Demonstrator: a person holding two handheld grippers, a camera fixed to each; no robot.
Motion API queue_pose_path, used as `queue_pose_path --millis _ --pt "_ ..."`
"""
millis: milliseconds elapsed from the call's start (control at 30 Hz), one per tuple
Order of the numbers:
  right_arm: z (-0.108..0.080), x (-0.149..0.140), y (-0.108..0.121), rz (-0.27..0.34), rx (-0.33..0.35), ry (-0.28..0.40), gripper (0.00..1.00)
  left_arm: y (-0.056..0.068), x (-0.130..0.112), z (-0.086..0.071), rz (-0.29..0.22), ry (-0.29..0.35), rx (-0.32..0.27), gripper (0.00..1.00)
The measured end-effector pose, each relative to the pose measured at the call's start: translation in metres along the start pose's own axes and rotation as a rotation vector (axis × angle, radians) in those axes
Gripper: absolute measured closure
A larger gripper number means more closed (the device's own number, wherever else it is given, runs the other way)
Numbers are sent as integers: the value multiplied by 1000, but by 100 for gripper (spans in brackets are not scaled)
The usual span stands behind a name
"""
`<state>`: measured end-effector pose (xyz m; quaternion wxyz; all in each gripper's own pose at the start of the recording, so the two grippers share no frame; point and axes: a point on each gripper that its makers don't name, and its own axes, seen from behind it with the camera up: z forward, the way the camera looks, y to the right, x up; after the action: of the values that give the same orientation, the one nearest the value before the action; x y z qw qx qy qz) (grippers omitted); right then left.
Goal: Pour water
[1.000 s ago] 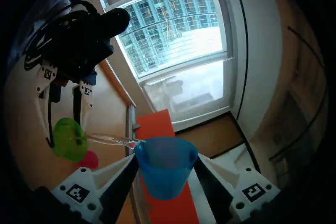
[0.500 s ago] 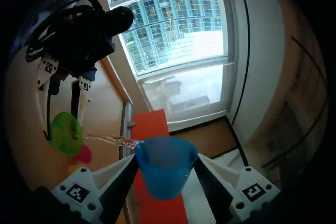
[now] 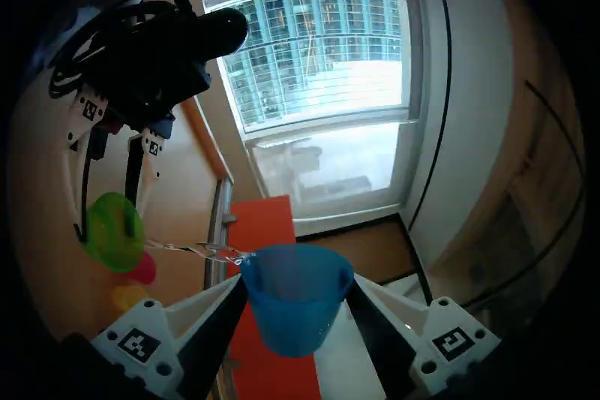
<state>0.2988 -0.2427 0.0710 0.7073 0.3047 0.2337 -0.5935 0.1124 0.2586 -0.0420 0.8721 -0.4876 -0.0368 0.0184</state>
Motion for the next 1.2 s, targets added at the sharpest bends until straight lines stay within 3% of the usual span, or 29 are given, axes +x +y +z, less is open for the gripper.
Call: queue_pose_path --millis 1200 --pt "7 19 8 -205 -21 10 10 -5 2 1 -25 17 12 16"
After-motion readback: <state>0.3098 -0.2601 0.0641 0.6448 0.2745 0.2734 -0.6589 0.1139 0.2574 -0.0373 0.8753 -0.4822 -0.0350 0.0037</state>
